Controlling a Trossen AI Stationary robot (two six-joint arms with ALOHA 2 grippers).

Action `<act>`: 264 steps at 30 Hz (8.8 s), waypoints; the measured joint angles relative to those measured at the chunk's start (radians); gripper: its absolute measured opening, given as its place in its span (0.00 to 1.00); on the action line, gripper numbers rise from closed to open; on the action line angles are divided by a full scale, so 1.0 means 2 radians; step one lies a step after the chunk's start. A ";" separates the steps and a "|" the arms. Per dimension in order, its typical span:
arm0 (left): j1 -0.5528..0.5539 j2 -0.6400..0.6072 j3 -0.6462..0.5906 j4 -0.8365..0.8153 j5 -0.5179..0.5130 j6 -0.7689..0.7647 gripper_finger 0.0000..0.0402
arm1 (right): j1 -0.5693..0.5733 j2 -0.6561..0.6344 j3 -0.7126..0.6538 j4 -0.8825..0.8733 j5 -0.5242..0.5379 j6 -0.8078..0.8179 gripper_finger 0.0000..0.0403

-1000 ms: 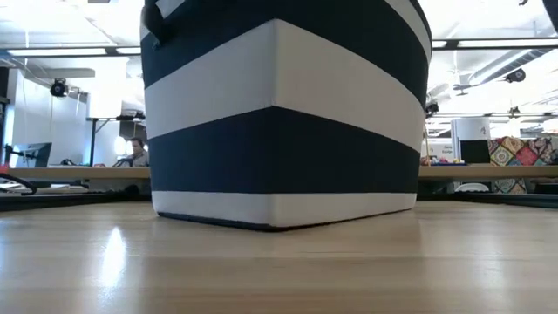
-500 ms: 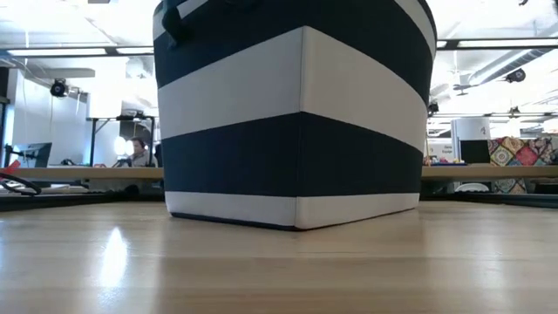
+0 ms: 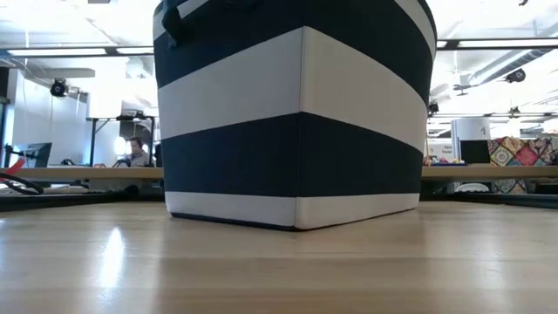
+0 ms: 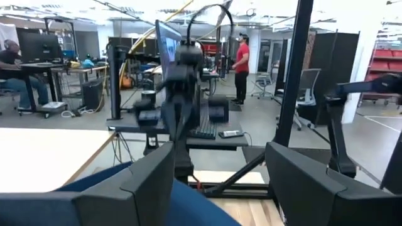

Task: Fold Laundry from Bin
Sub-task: Move the blue laundry basket out of the table, then return to Home Position

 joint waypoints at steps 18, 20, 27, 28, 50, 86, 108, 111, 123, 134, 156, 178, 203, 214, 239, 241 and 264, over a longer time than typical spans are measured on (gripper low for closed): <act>0.000 -0.003 -0.037 -0.032 -0.082 -0.068 0.58 | 0.003 -0.354 -0.102 -0.093 -0.046 -0.049 0.02; 0.000 -0.002 -0.050 -0.021 -0.059 -0.077 0.58 | 0.003 -0.377 -0.121 -0.096 -0.069 -0.060 0.02; 0.002 -0.001 -0.085 -0.002 0.040 -0.085 0.58 | 0.003 -0.427 -0.230 0.024 -0.068 0.012 0.02; 0.004 0.001 -0.085 0.001 0.031 -0.085 0.58 | 0.003 -0.425 -0.247 0.059 -0.068 0.041 0.02; 0.035 0.102 0.127 -0.383 -0.185 -0.270 0.58 | 0.012 -0.112 -0.077 -0.187 0.147 0.424 0.02; 0.363 0.279 0.138 -0.454 0.120 -0.112 0.49 | 0.013 0.189 0.102 -0.449 0.039 0.776 0.41; 0.500 0.277 0.343 -0.476 0.139 -0.079 0.00 | -0.265 0.282 0.365 -0.395 0.112 0.350 0.04; 0.556 0.305 0.361 -0.475 0.170 -0.075 0.00 | -0.339 0.325 0.413 -0.382 0.059 0.291 0.04; 0.661 0.442 0.468 -0.452 0.197 -0.083 0.05 | -0.482 0.449 0.496 -0.269 -0.042 0.180 0.04; 0.687 0.477 0.492 -0.441 0.197 -0.095 0.30 | -0.513 0.458 0.498 -0.197 -0.039 0.119 0.35; 0.357 0.126 0.278 -0.295 0.250 -0.032 0.55 | -0.115 0.114 0.196 -0.068 -0.029 -0.056 0.33; 0.150 -0.061 -0.153 0.002 0.260 0.006 0.55 | 0.016 -0.012 0.014 -0.009 -0.145 -0.050 0.20; 0.151 -0.423 -0.507 0.052 0.072 0.070 0.55 | -0.029 -0.525 -0.456 0.102 -0.132 -0.102 0.20; 0.164 -0.505 -0.648 0.148 0.102 0.052 0.55 | -0.030 -0.502 -0.570 0.262 -0.137 -0.055 0.20; 0.178 -0.431 -0.671 0.143 0.123 0.025 0.55 | -0.030 -0.436 -0.647 0.241 -0.106 0.068 0.19; 0.178 -0.425 -0.671 0.144 0.123 0.025 0.55 | -0.030 -0.433 -0.647 0.241 -0.106 0.067 0.19; 0.178 -0.381 -0.671 0.144 0.123 0.025 0.55 | -0.030 -0.515 -0.660 0.242 -0.105 0.066 0.20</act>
